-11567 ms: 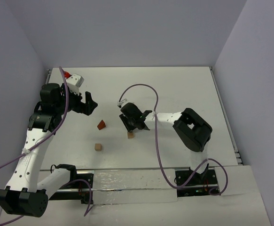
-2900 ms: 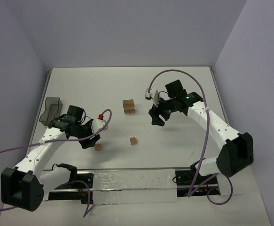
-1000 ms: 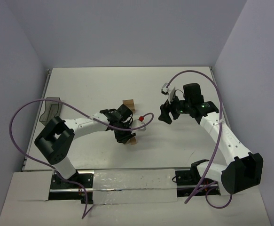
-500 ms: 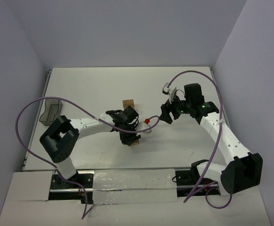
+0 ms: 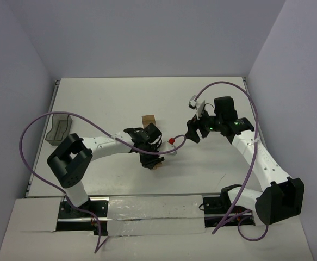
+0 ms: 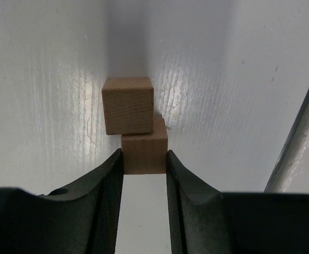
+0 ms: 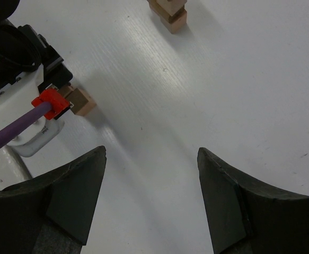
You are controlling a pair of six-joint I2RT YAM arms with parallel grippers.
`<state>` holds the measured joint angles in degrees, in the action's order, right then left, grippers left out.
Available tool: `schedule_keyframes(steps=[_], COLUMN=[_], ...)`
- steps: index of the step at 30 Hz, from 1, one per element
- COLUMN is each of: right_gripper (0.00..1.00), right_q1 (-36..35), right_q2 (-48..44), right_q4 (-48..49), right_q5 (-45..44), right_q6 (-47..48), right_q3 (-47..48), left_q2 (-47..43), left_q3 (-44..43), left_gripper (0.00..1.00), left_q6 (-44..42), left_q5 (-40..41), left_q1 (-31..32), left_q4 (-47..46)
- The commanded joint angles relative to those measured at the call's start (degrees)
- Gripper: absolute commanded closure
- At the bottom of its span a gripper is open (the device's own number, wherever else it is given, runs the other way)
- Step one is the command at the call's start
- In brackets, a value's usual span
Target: Build the wood block tower
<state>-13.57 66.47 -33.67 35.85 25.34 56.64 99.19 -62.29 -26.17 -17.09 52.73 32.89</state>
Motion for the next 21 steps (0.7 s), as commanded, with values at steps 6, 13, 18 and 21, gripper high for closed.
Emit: schedule_keyframes(steps=[6, 13, 18, 21], right_gripper=[0.23, 0.23, 0.23, 0.23], right_q1=[0.5, 0.5, 0.5, 0.5], right_q2=[-1.6, -1.8, -1.9, -2.0], right_q4=[1.9, 2.0, 2.0, 2.0], right_q5=[1.4, 1.6, 1.7, 1.7], right_q6=[-0.3, -0.3, -0.4, -0.4], right_q3=[-0.7, -0.9, -1.1, -1.2], left_q2=[1.5, 1.7, 1.2, 0.6], left_q3=[-2.8, -3.5, -3.7, -4.2], left_gripper=[0.7, 0.64, 0.45, 0.39], left_q6=[-0.2, -0.5, -0.4, -0.3], left_q5=[1.3, 1.5, 1.7, 1.7], left_q1=[0.2, 0.2, 0.2, 0.2], left_q4=[-0.8, -0.5, -0.6, -0.4])
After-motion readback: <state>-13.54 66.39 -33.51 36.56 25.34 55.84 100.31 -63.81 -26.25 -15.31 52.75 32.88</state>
